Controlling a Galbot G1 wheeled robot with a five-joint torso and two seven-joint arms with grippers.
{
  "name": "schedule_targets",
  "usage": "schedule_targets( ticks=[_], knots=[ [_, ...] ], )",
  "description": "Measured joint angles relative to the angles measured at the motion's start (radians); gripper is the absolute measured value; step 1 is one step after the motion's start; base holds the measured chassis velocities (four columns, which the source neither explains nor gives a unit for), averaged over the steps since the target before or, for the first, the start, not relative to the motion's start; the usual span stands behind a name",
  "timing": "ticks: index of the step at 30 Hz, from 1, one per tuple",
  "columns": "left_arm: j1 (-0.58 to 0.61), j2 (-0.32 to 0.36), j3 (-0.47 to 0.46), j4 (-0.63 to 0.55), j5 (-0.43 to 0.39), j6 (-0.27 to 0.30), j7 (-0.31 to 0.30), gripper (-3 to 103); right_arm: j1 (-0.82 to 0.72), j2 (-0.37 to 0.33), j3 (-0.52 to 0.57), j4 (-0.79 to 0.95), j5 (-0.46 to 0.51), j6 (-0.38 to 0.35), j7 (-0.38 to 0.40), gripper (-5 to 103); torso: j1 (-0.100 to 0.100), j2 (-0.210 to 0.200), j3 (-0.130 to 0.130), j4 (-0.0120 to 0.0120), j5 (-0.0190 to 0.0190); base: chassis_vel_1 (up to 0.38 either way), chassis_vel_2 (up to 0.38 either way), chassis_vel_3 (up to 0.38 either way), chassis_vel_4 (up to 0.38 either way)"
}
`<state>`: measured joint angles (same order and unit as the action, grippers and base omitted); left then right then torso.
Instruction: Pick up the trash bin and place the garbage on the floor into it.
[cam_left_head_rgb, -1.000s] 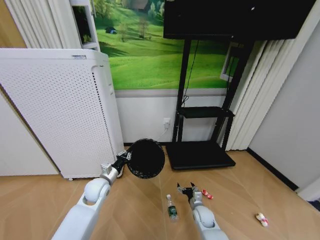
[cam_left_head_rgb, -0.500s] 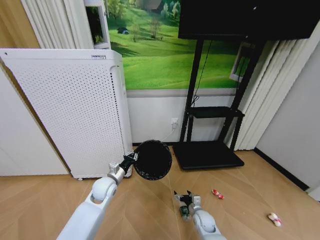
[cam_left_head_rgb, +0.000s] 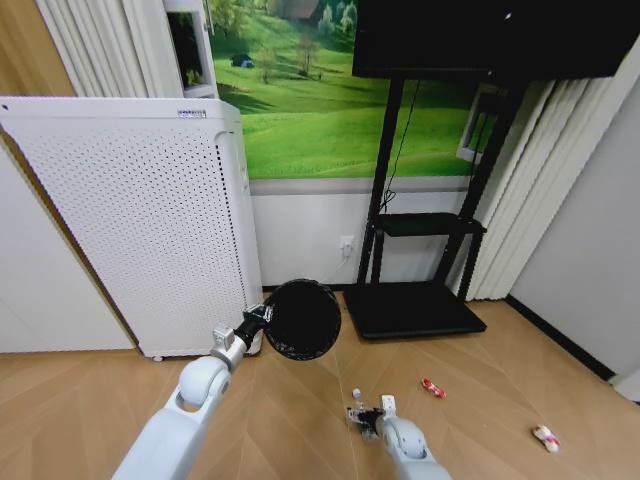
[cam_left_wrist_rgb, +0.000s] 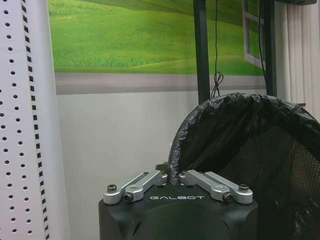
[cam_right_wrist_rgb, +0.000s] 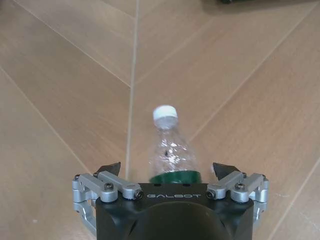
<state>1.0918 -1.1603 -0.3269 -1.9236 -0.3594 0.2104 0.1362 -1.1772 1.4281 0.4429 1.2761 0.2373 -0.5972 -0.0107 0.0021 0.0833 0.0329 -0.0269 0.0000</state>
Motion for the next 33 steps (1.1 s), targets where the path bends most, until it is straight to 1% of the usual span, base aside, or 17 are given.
schedule_targets(
  ticks=[8,9,10,11,13,16,19,20,22,23,24,26,27,28,29,31,33],
  knots=[
    [0.009,0.001,-0.009,-0.007,-0.001,0.001,-0.001,4,0.027,0.001,0.017,-0.08,-0.027,-0.003,0.003,100,0.0,0.0,0.0,-0.0002,0.0,0.0,0.0,0.0,0.0],
    [0.01,0.001,-0.01,-0.009,-0.001,0.001,-0.001,4,0.028,0.001,0.019,-0.089,-0.03,0.001,0.003,103,0.0,0.0,0.0,-0.0002,0.0,0.0,0.0,0.0,0.0],
    [0.012,0.002,-0.011,-0.012,-0.001,0.002,-0.002,4,0.029,0.001,0.022,-0.098,-0.032,0.005,0.003,99,0.0,0.0,0.0,-0.0003,0.0,0.0,0.0,0.0,0.0],
    [0.012,0.002,-0.011,-0.012,-0.001,0.002,-0.002,4,0.029,0.001,0.022,-0.098,-0.032,0.005,0.003,99,0.0,0.0,0.0,-0.0003,0.0,0.0,0.0,0.0,0.0],
    [0.015,0.003,-0.014,-0.015,-0.001,0.002,-0.002,4,0.03,0.003,0.025,-0.106,-0.034,0.01,0.014,89,0.0,0.0,0.0,-0.0002,-0.0001,0.0,0.0,0.0,0.0],
    [0.019,0.005,-0.018,-0.019,-0.002,0.003,-0.002,4,0.03,0.007,0.028,-0.106,-0.03,0.012,0.03,84,0.0,0.0,0.0,0.0,-0.0002,0.0,0.0,0.0,0.0],
    [0.024,0.006,-0.021,-0.022,-0.004,0.004,-0.002,4,0.023,0.011,0.03,-0.092,-0.027,0.013,0.037,68,0.0,0.0,0.0,-0.0001,0.0,0.0,0.0,0.0,0.0],
    [0.024,0.006,-0.021,-0.022,-0.004,0.004,-0.002,4,0.023,0.011,0.03,-0.092,-0.027,0.013,0.037,68,0.0,0.0,0.0,-0.0001,0.0,0.0,0.0,0.0,0.0],
    [0.026,0.005,-0.024,-0.023,-0.004,0.004,-0.002,4,0.015,0.012,0.031,-0.08,-0.027,0.012,0.037,57,0.0,0.0,0.0,-0.0001,0.0002,0.0,0.0,0.0,0.0],
    [0.026,0.005,-0.024,-0.023,-0.004,0.004,-0.002,4,0.015,0.012,0.031,-0.08,-0.027,0.012,0.037,57,0.0,0.0,0.0,-0.0001,0.0002,0.0,0.0,0.0,0.0],
    [0.028,0.002,-0.025,-0.023,-0.004,0.004,-0.002,4,0.01,0.012,0.034,-0.072,-0.027,0.013,0.038,51,0.0,0.0,0.0,0.0,0.0002,0.0,0.0,0.0,0.0],
    [0.029,0.001,-0.026,-0.023,-0.003,0.004,-0.002,4,0.005,0.012,0.036,-0.066,-0.027,0.014,0.038,51,0.0,0.0,0.0,-0.0001,0.0001,0.0,0.0,0.0,0.0],
    [0.034,-0.002,-0.028,-0.023,-0.001,0.004,-0.002,4,-0.003,0.012,0.041,-0.056,-0.027,0.017,0.038,41,0.0,0.0,0.0,-0.0001,0.0001,0.0,0.0,0.0,0.0],
    [0.038,-0.006,-0.032,-0.023,0.002,0.004,-0.005,4,-0.012,0.012,0.05,-0.043,-0.027,0.027,0.039,36,0.0,0.0,0.0,-0.0002,0.0002,0.0,0.0,0.0,0.0],
    [0.038,-0.006,-0.032,-0.023,0.002,0.004,-0.005,4,-0.012,0.012,0.05,-0.043,-0.027,0.027,0.039,36,0.0,0.0,0.0,-0.0002,0.0002,0.0,0.0,0.0,0.0],
    [0.043,-0.013,-0.044,-0.019,0.003,0.004,-0.025,4,-0.023,0.011,0.076,-0.01,-0.022,0.038,0.042,29,0.0,0.0,0.0,-0.0002,0.0002,0.0,0.0,0.0,0.0],
    [0.044,-0.018,-0.052,-0.013,0.003,0.004,-0.04,4,-0.029,0.01,0.093,0.014,-0.01,0.041,0.045,29,0.0,0.0,0.0,-0.0002,0.0002,0.0,0.0,0.0,0.0]
  ],
)
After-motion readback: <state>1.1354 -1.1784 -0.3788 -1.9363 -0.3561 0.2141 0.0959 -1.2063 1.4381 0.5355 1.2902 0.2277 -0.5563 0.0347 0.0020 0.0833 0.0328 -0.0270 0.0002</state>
